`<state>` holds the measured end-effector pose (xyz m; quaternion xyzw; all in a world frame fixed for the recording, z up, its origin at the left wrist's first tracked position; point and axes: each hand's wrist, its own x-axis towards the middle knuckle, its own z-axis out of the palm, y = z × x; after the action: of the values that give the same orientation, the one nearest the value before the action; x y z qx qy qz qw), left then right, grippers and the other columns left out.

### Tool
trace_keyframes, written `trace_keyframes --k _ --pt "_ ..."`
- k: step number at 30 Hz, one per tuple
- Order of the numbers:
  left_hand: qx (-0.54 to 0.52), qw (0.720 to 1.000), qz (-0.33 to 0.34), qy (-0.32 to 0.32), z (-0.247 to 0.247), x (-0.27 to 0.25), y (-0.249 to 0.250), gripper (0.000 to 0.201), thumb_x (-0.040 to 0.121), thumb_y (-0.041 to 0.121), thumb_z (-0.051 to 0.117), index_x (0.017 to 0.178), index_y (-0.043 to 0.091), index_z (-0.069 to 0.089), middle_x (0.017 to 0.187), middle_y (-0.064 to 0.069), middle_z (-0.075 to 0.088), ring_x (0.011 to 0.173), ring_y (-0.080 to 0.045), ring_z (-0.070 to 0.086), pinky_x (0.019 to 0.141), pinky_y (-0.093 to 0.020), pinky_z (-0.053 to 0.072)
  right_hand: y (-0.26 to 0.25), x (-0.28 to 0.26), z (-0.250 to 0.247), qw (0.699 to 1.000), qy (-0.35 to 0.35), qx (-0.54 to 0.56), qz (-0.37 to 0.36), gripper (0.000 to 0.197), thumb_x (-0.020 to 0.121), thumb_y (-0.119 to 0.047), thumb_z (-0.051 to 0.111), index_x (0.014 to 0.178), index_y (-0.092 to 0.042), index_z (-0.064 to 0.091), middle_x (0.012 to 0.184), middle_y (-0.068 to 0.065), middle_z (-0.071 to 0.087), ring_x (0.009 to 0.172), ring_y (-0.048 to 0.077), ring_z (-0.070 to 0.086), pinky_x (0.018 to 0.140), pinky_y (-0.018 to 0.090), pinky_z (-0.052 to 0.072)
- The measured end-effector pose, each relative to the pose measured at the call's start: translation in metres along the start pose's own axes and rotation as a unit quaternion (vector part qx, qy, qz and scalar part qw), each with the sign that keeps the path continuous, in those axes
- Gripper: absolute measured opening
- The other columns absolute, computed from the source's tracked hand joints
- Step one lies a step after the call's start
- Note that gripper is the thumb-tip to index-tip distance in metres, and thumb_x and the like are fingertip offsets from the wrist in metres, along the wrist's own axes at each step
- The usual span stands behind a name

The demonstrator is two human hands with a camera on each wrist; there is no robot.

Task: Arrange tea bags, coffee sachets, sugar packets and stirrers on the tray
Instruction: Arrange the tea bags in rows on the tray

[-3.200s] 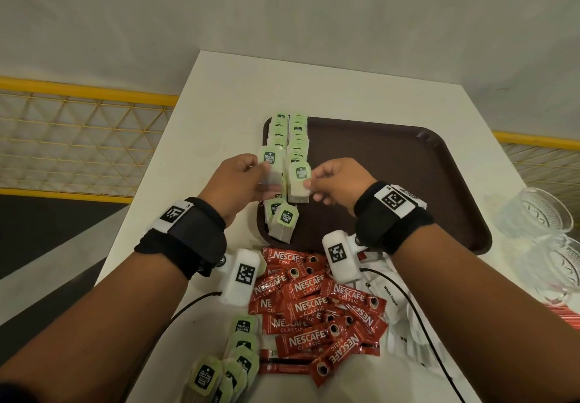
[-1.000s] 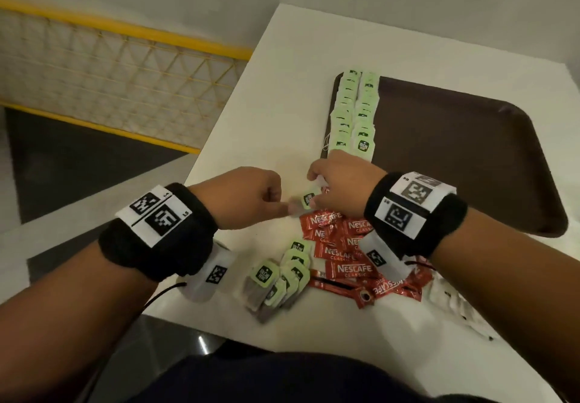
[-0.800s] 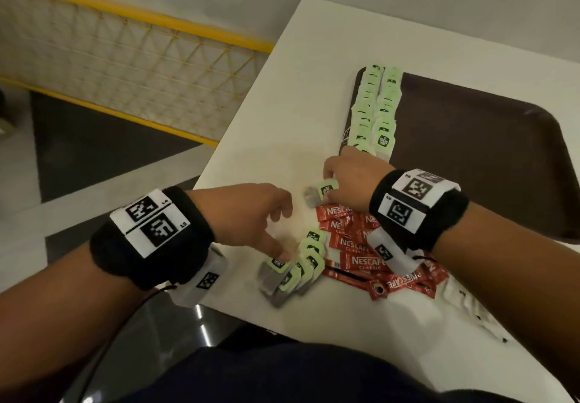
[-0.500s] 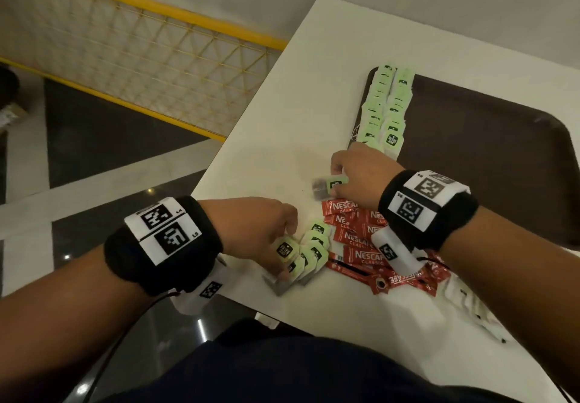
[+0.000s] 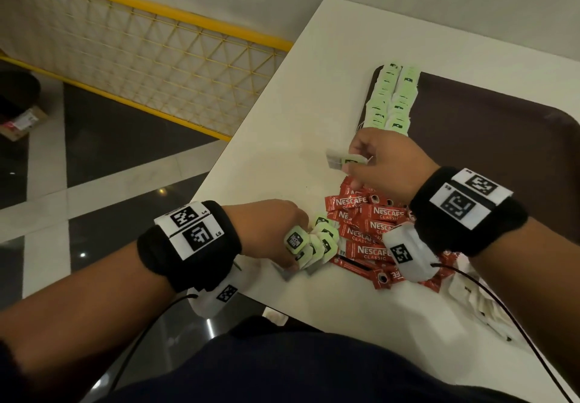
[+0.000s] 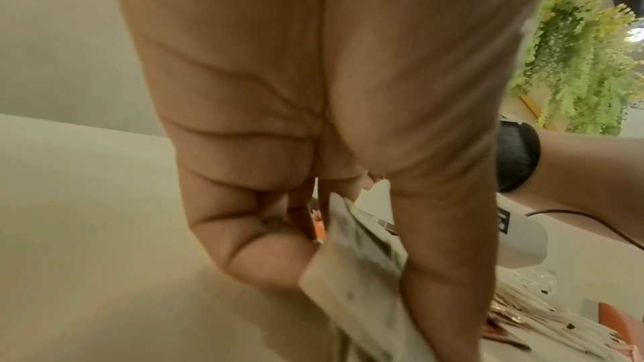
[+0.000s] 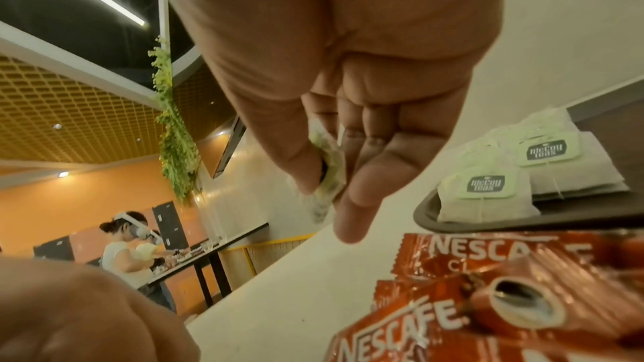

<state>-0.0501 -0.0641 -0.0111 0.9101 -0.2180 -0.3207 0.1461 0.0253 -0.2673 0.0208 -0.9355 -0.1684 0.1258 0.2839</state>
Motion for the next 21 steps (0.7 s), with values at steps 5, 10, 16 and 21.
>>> trace_keyframes --k 5,10,16,21 --pt "-0.030 0.999 0.000 0.032 -0.007 0.007 -0.005 0.041 0.077 0.042 0.079 0.108 0.025 0.059 0.098 0.009 0.061 0.084 -0.010 0.055 0.067 -0.021 0.042 0.012 -0.005 -0.011 0.996 0.038 0.083 0.016 0.009 0.085 -0.016 0.068 0.089 -0.018 0.061 0.078 0.004 0.070 0.068 0.015 0.068 0.071 0.040 0.057" --pt "-0.138 0.988 0.031 0.069 -0.029 0.014 -0.006 0.028 0.076 0.044 0.081 0.086 0.032 0.057 0.082 0.012 0.063 0.070 -0.003 0.057 0.060 -0.015 0.040 0.041 -0.006 -0.032 0.977 0.087 0.181 0.065 0.019 0.087 -0.016 0.069 0.097 0.000 0.066 0.077 0.018 0.063 0.059 0.010 0.055 0.057 0.020 0.050" --pt "-0.260 0.949 0.039 0.176 -0.053 0.039 0.003 0.026 0.080 0.041 0.078 0.089 0.022 0.063 0.084 0.002 0.070 0.074 -0.016 0.064 0.063 -0.032 0.049 0.081 0.007 -0.049 0.964 0.116 0.187 0.151 0.014 0.093 -0.016 0.062 0.100 -0.005 0.066 0.101 0.020 0.069 0.075 0.016 0.059 0.063 0.025 0.050" --pt "-0.391 0.899 0.034 0.193 -0.063 0.074 0.015 0.035 0.085 0.024 0.076 0.104 0.000 0.058 0.093 -0.017 0.068 0.074 -0.016 0.063 0.063 -0.029 0.054 0.095 0.020 -0.043 0.958 0.056 0.187 0.211 0.016 0.092 -0.017 0.064 0.101 -0.003 0.064 0.089 0.016 0.069 0.064 0.013 0.060 0.057 0.025 0.049"
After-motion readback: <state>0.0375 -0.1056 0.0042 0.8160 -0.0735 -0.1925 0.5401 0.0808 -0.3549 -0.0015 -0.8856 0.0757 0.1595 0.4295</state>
